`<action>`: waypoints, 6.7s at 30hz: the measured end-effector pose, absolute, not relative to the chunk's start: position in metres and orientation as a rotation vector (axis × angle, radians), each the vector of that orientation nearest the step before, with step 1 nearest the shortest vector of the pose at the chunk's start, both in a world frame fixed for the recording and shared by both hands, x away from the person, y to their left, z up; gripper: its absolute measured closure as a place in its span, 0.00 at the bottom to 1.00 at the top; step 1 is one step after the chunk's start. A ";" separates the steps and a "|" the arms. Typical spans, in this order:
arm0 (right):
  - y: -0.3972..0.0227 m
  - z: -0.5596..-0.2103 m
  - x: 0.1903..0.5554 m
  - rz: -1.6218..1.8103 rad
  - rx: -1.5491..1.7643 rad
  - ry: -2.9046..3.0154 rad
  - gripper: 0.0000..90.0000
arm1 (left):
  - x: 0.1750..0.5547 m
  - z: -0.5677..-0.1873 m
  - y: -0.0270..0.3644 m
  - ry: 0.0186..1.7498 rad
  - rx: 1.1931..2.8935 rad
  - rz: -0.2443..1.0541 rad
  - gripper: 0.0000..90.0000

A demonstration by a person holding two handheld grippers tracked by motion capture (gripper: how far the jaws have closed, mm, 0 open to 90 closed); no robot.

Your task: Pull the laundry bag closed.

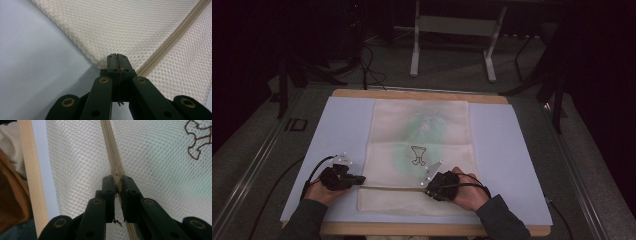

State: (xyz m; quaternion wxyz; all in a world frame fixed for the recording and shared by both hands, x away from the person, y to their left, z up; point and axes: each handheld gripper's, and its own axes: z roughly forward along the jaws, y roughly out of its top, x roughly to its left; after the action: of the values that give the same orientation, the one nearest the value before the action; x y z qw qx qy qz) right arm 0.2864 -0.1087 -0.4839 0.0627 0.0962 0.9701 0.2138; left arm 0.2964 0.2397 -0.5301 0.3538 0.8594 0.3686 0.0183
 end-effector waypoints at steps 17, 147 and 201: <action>-0.121 -0.488 0.289 0.643 0.302 2.933 0.91 | 0.296 -0.530 0.239 0.957 2.222 0.047 1.00; -0.231 -0.487 0.291 0.662 0.505 2.917 0.91 | 0.296 -0.530 0.239 0.959 2.225 0.048 1.00; -0.276 -0.495 0.305 0.935 0.813 2.736 0.69 | 0.294 -0.526 0.242 0.957 2.201 0.086 0.97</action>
State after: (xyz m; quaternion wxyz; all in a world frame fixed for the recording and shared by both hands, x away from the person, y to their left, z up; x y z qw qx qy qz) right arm 0.3049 -0.2762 -0.4951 0.0689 0.2702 0.9087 0.3106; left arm 0.2935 0.2424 -0.5258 0.3617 0.8544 0.3716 0.0333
